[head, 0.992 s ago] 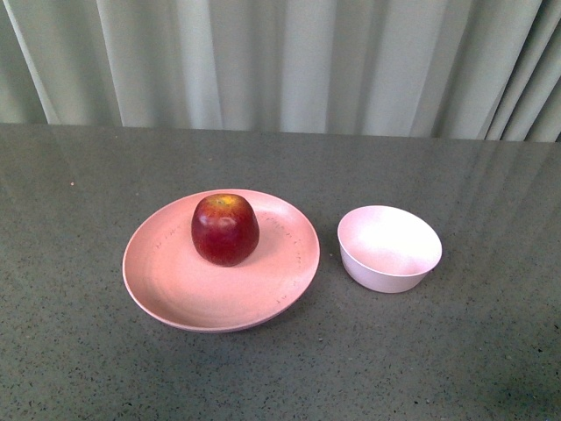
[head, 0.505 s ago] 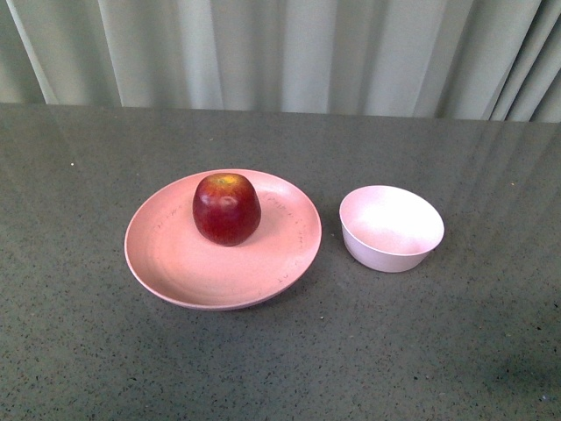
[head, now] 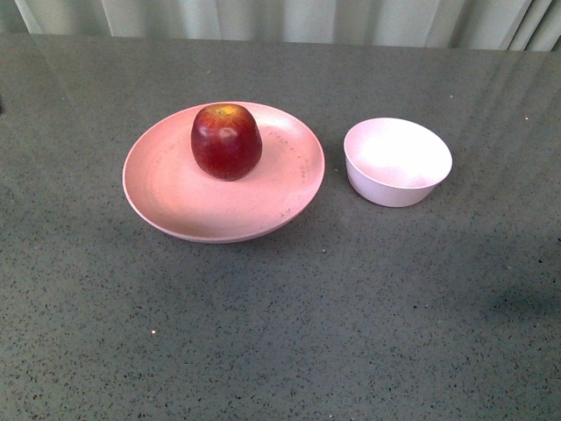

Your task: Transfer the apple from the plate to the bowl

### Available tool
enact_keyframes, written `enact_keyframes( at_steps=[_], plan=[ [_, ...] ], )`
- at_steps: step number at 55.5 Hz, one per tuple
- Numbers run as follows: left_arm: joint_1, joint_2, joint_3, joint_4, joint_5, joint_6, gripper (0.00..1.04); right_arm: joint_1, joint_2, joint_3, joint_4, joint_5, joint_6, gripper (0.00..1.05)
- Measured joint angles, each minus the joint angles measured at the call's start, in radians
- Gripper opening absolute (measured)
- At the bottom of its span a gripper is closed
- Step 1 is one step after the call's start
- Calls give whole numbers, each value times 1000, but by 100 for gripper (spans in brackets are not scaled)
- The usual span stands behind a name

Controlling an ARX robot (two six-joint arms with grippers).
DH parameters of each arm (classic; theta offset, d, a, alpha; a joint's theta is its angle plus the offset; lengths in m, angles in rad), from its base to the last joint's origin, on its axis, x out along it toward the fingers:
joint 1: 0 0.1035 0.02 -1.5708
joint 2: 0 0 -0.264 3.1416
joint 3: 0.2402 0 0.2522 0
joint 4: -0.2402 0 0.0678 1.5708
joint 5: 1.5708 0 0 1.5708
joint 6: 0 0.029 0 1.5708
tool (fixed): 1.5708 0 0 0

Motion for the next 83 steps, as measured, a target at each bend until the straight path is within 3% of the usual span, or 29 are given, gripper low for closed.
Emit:
enact_keyframes(
  at_steps=[10, 26, 61, 83],
  plan=[
    [-83, 309, 130, 89, -66, 60, 96, 0, 0, 0, 0, 0, 0, 96],
    [-155, 570, 294, 125, -108, 97, 96, 0, 0, 0, 0, 0, 0, 96],
    [-259, 852, 564, 114, -140, 80, 96, 0, 0, 0, 0, 0, 0, 96],
    [-256, 951, 699, 63, -164, 65, 96, 0, 0, 0, 0, 0, 0, 96]
  ],
)
